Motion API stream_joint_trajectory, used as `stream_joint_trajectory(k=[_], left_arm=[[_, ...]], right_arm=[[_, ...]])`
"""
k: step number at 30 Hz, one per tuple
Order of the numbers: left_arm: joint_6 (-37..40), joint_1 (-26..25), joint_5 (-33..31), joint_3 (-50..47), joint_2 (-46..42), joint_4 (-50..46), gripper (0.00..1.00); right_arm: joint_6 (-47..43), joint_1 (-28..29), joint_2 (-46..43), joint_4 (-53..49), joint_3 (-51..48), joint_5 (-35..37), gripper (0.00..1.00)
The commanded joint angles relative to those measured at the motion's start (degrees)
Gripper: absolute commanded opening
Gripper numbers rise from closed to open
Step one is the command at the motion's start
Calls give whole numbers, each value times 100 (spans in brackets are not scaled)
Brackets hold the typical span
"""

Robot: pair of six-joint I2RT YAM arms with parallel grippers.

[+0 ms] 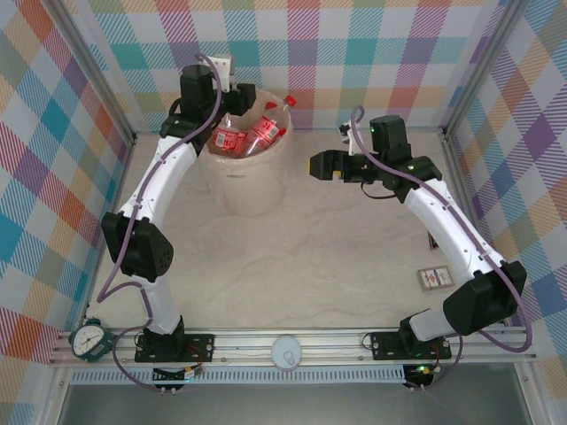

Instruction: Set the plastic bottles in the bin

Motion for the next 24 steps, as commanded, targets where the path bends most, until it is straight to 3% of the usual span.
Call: stream_joint_trajectory(k=[1,7,11,19,24], left_arm=[[161,-3,-123,-476,461,-1490,59],[63,36,-409,-701,376,-1392,73],[-121,120,-520,-693,184,-1256,88],[-180,232,-452,-552,-327,-1067,100],[-390,312,-67,-595,-784,-729,100]], right_arm=[[6,69,64,61,174,-106,88],[12,105,113,120,258,-94,88],[7,113,136,125,361,-85,89],[1,133,137,127,401,-76,89],[-35,136,155,129,443,-36,89]])
